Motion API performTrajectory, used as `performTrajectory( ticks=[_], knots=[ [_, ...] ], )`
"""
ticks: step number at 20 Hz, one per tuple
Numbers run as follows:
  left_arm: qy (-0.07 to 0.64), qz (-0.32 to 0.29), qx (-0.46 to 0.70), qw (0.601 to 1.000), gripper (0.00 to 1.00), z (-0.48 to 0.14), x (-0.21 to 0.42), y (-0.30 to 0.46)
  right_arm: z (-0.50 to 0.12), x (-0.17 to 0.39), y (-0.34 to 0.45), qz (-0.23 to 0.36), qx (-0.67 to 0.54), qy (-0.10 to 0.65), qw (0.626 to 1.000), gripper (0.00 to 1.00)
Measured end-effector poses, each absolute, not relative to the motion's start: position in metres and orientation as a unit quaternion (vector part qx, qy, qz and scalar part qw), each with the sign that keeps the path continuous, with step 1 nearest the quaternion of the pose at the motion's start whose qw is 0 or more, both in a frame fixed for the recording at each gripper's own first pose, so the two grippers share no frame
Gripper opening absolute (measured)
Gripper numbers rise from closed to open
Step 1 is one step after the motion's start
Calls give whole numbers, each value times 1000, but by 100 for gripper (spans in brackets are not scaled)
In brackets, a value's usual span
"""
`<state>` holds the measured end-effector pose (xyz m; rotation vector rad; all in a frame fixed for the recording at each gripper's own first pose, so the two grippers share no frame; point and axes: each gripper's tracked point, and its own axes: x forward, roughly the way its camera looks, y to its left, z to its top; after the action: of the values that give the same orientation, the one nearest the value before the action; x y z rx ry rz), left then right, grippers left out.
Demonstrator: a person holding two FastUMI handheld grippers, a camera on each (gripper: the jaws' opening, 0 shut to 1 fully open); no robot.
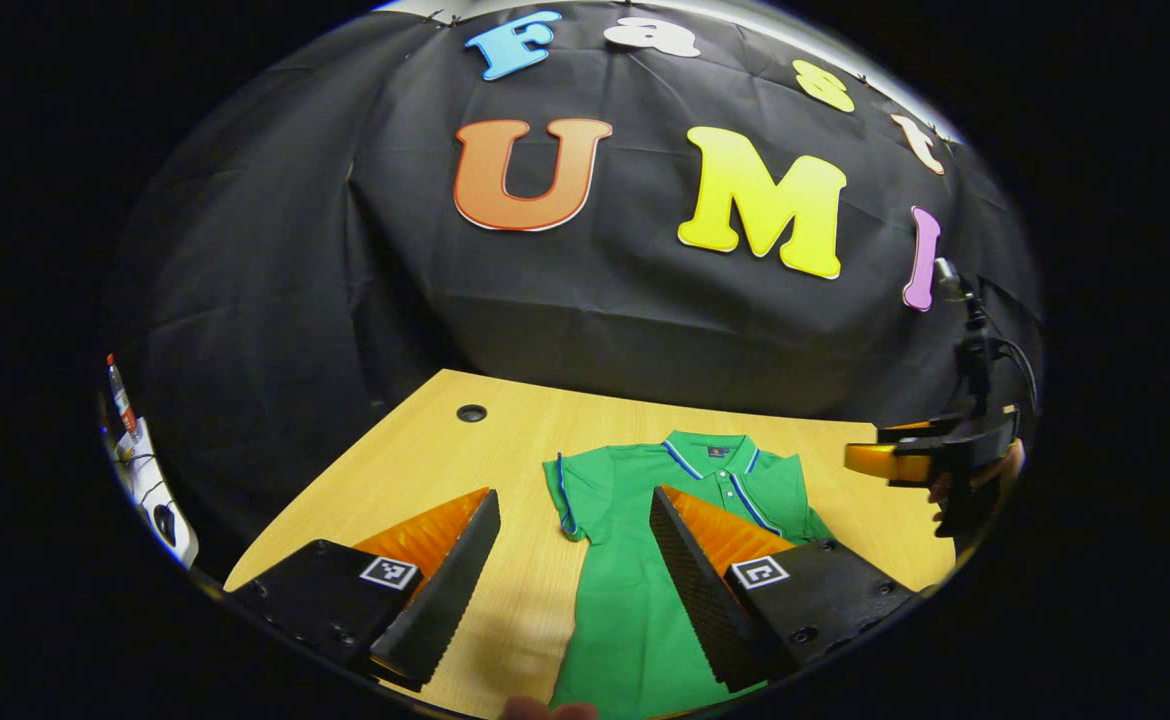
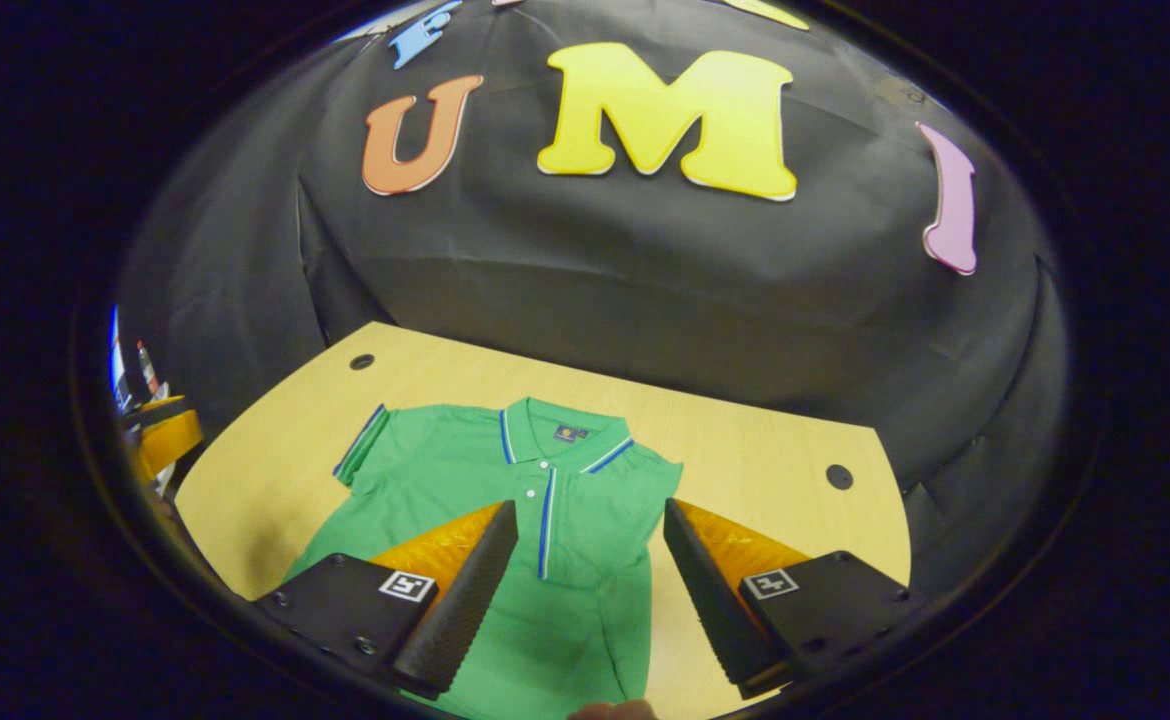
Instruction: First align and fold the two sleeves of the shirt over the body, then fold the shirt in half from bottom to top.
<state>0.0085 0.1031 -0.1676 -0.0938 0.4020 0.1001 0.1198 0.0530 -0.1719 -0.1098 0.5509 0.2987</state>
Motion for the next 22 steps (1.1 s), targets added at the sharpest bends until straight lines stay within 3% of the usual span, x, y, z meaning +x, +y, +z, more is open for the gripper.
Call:
performTrajectory(
  ticks=[5,12,22],
  knots=[
    [210,28,-65,975,98,-189,58,100,-147,65,-9,121,-43,263,956,95],
    [256,38,-89,962,98,-249,105,118,-155,32,-93,58,-27,280,958,95],
    [327,40,-97,939,98,-324,142,125,-184,14,-95,20,74,330,941,96]
  ],
)
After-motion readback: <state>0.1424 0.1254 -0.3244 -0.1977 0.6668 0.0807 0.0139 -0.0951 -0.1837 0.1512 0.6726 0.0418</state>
